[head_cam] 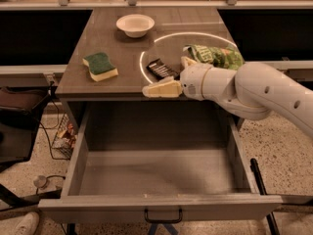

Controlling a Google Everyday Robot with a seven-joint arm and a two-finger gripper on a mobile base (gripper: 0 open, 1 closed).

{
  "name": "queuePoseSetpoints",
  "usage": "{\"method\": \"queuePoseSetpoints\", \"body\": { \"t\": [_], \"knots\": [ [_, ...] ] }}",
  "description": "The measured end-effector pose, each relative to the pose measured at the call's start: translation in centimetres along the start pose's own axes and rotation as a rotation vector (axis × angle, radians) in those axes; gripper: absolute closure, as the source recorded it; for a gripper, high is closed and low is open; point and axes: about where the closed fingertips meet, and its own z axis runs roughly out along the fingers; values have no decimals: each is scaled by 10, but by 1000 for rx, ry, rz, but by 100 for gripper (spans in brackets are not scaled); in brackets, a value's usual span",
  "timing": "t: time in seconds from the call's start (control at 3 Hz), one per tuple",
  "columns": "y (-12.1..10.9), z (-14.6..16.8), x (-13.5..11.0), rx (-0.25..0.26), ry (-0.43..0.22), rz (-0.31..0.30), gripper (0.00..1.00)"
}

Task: Place rxbar chocolate into top drawer

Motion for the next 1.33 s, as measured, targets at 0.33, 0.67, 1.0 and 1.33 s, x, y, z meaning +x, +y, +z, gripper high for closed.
{"method": "queuePoseSetpoints", "body": {
  "t": [0.33, 0.67, 1.0, 1.33],
  "knots": [
    [-7, 0, 2, 27, 8, 39, 0],
    [-12, 2, 4, 54, 17, 70, 0],
    [-14, 4, 10, 73, 33, 93, 0],
    [-15, 5, 14, 85, 52, 101, 0]
  ]
}}
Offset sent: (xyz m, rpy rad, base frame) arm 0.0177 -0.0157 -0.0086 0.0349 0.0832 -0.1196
